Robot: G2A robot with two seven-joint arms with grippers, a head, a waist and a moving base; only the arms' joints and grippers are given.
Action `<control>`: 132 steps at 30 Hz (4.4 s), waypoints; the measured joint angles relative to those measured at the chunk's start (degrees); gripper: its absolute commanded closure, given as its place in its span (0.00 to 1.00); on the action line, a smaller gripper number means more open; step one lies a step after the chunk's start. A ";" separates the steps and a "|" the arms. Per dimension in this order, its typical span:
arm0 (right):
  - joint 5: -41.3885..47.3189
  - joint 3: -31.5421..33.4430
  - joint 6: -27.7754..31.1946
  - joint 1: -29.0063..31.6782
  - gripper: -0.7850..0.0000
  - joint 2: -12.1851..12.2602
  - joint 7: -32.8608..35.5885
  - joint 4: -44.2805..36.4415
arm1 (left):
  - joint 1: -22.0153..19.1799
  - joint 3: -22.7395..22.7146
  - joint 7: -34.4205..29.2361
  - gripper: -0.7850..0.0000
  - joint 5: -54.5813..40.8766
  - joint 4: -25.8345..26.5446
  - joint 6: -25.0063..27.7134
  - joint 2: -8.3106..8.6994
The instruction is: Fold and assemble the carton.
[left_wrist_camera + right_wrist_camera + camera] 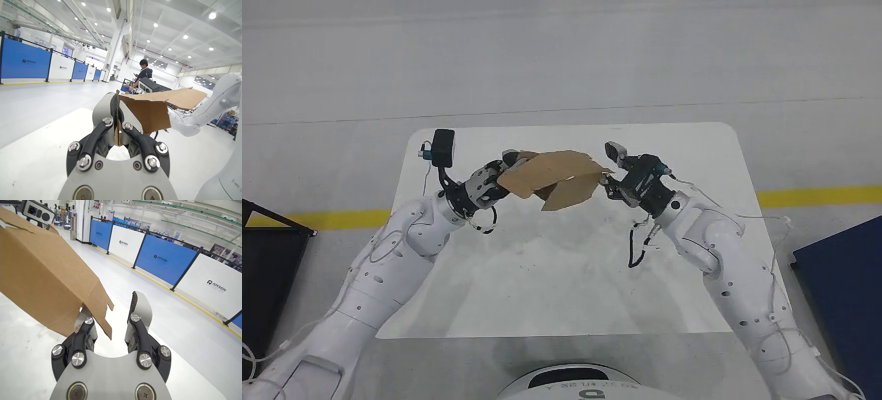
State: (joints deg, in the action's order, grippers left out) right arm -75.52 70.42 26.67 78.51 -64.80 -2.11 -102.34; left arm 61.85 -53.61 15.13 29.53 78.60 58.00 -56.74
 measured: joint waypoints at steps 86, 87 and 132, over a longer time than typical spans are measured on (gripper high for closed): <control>17.74 -2.92 6.73 0.65 1.00 1.83 33.73 1.38 | -17.83 21.88 -30.15 1.00 22.47 5.31 0.00 6.75; 17.75 -2.90 6.50 0.52 1.00 1.85 33.71 1.52 | -17.98 21.89 -29.69 1.00 22.54 5.20 0.00 6.69; 32.45 -7.97 2.14 -5.91 0.00 0.86 34.89 3.47 | -14.48 20.20 -19.36 1.00 17.07 4.01 0.00 6.92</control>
State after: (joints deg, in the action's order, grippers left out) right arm -43.08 62.45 28.81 72.60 -63.94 32.78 -98.87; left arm 47.37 -33.41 -4.23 46.59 82.61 58.00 -49.82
